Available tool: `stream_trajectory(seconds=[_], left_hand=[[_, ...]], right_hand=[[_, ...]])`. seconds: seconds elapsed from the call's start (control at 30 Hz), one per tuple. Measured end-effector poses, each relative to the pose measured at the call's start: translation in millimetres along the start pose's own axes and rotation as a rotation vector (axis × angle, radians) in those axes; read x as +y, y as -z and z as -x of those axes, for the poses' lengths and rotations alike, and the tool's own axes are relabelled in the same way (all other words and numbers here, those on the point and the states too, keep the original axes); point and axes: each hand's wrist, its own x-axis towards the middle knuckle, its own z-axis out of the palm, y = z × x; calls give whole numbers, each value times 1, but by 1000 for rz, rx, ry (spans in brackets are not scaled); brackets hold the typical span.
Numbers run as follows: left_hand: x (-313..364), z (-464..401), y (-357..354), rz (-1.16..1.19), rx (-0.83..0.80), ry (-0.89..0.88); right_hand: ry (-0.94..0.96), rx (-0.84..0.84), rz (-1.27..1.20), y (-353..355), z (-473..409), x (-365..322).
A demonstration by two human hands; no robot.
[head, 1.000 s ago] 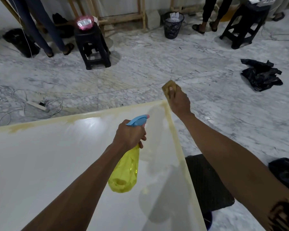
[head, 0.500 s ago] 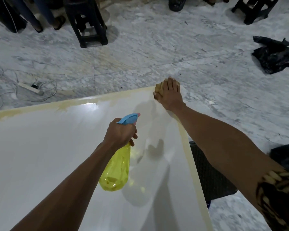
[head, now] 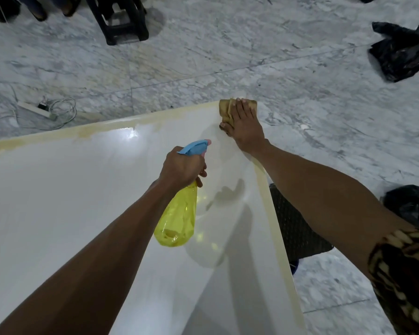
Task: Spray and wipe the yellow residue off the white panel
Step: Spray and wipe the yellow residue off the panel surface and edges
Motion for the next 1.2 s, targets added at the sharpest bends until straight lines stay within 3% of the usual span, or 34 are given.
stream_trajectory(seconds=[0.63, 1.2], left_hand=[[-37, 102, -34, -35, -5, -39], [-161, 323, -116, -5, -64, -39]], right_hand=[[16, -23, -3, -24, 169, -11], [6, -52, -41, -65, 478, -33]])
